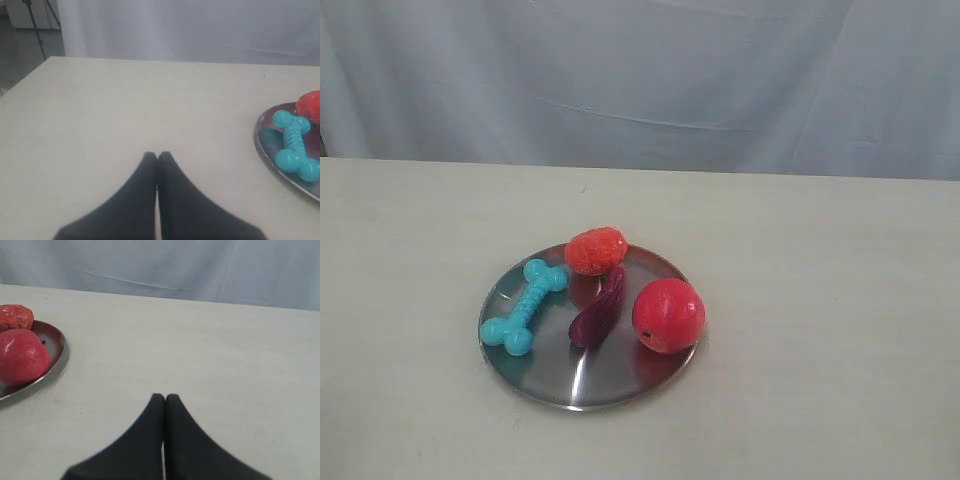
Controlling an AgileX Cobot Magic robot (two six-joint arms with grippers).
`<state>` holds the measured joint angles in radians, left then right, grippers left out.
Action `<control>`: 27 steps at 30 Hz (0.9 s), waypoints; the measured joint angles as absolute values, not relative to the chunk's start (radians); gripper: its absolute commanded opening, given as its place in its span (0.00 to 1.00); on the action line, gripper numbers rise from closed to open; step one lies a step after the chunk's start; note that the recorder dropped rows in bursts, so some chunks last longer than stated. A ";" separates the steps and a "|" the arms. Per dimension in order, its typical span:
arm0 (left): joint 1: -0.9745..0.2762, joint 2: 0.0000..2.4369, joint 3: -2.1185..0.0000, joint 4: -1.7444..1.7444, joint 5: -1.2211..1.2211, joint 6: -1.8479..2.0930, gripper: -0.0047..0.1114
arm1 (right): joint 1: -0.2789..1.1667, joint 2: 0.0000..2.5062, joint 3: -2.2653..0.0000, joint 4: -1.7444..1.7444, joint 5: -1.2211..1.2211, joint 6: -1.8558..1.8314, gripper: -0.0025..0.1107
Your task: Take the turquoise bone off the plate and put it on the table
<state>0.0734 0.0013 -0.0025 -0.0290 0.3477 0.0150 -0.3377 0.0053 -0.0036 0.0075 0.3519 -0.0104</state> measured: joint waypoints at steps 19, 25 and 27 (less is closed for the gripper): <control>0.073 0.001 -0.003 -0.029 0.348 0.015 0.04 | -0.338 0.005 -0.004 -0.017 -0.023 -0.018 0.02; 0.073 0.001 -0.003 -0.029 0.348 0.015 0.04 | -0.338 0.005 -0.004 -0.019 -0.306 -0.018 0.02; 0.073 0.001 -0.003 -0.029 0.348 0.015 0.04 | -0.338 0.005 -0.004 -0.019 -0.409 -0.015 0.02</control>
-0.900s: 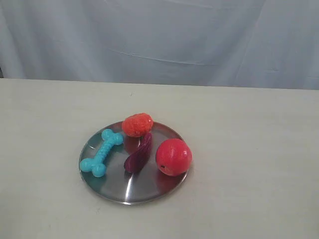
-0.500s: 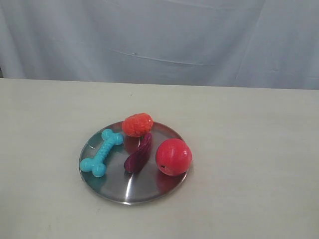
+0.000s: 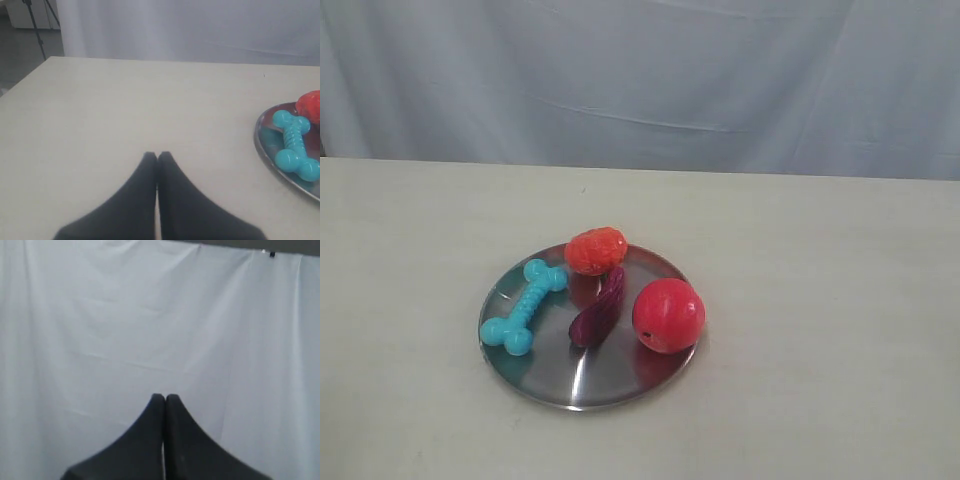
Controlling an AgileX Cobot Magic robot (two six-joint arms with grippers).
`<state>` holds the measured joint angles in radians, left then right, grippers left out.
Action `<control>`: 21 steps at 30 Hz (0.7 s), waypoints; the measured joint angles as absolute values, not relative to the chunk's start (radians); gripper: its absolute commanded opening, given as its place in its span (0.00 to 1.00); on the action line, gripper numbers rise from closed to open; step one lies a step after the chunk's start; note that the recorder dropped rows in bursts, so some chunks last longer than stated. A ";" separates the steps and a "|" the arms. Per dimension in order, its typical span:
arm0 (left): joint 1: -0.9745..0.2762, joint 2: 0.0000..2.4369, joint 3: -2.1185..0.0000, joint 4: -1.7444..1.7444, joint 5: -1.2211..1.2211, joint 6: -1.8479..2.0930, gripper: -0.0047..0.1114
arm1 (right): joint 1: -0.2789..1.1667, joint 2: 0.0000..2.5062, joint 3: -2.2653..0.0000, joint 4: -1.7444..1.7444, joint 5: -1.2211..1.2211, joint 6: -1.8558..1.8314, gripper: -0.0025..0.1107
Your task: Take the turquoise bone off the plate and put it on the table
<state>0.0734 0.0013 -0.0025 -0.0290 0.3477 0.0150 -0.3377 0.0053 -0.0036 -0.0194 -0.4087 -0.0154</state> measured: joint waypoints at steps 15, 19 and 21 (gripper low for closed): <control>0.073 0.001 -0.003 -0.029 0.348 0.015 0.04 | -0.338 0.038 -0.102 -0.303 -0.554 0.746 0.02; 0.073 0.001 -0.003 -0.029 0.348 0.015 0.04 | -0.338 0.170 -0.280 -0.451 -0.312 0.926 0.02; 0.073 0.001 -0.003 -0.029 0.348 0.015 0.04 | -0.325 0.257 -0.364 -0.537 -0.217 0.984 0.02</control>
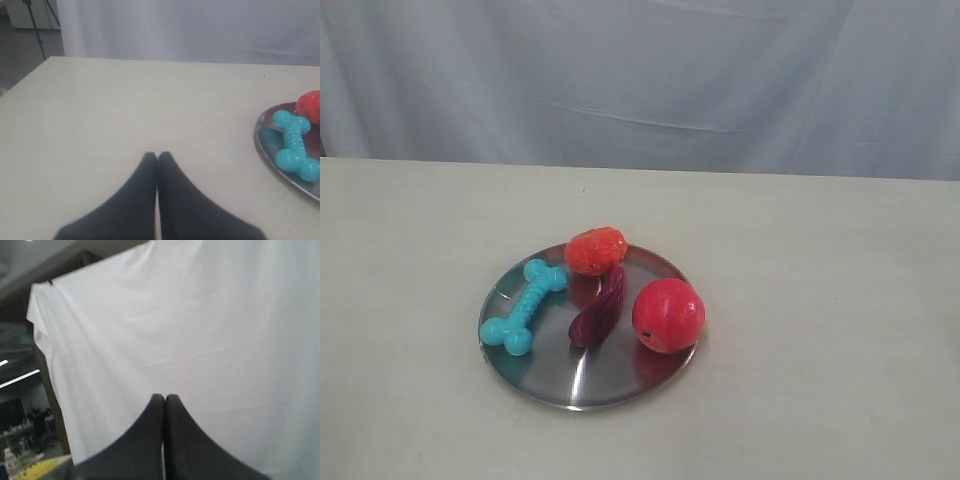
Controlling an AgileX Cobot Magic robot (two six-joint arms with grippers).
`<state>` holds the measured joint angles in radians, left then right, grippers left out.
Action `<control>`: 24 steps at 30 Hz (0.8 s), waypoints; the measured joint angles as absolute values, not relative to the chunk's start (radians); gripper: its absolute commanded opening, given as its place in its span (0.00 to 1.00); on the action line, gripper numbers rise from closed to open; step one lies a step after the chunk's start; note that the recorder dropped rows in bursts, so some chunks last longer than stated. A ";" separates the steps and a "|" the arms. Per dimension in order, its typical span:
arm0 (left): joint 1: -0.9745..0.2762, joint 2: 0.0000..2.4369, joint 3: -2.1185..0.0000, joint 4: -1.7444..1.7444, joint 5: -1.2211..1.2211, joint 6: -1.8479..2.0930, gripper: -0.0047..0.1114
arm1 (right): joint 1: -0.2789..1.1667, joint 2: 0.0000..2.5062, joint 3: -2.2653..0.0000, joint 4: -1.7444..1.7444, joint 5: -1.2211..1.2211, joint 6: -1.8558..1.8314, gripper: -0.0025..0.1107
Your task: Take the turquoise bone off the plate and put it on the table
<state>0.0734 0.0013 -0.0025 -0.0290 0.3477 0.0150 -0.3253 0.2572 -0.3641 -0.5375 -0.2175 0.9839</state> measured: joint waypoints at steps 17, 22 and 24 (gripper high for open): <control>0.073 0.001 -0.003 -0.029 0.348 0.015 0.04 | 0.317 1.283 -1.087 -0.506 0.633 0.638 0.02; 0.073 0.001 -0.003 -0.029 0.348 0.015 0.04 | 0.363 1.494 -1.288 -0.283 0.716 0.469 0.02; 0.073 0.001 -0.003 -0.029 0.348 0.015 0.04 | 0.362 1.558 -1.346 -0.209 0.733 0.435 0.02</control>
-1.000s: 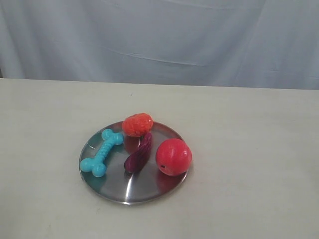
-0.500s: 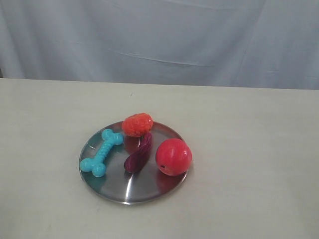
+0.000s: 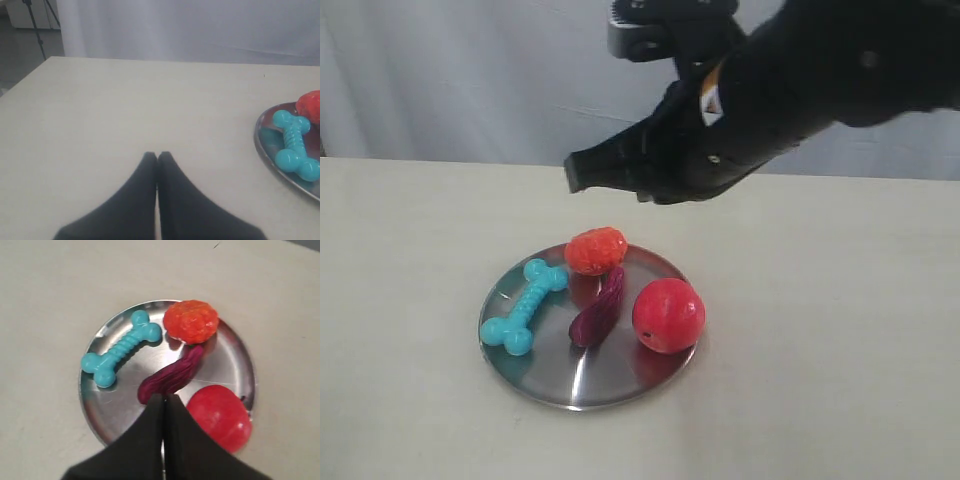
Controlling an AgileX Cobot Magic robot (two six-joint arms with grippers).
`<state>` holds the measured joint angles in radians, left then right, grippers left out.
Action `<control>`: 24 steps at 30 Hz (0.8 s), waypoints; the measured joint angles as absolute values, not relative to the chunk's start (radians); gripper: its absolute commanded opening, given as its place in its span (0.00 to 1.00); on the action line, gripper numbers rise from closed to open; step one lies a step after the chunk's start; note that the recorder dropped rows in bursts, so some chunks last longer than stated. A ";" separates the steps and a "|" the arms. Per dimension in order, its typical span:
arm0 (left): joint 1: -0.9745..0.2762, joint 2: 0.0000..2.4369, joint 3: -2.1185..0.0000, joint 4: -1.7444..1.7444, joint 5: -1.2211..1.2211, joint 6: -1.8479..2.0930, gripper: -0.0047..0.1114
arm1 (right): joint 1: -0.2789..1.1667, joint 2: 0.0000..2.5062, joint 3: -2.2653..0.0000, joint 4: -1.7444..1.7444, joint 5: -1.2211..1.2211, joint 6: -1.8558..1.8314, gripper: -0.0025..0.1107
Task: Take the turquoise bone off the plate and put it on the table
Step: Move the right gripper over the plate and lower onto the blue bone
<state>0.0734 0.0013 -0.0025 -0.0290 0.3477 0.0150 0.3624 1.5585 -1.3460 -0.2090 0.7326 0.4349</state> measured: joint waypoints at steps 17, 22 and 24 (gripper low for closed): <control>0.073 0.001 -0.003 -0.029 0.348 0.015 0.04 | 0.405 2.029 -1.812 0.039 0.926 0.371 0.47; 0.073 0.001 -0.003 -0.029 0.348 0.015 0.04 | 0.415 2.149 -1.935 0.105 0.961 0.378 0.47; 0.073 0.001 -0.003 -0.029 0.348 0.015 0.04 | 0.415 2.201 -1.988 0.111 0.984 0.390 0.47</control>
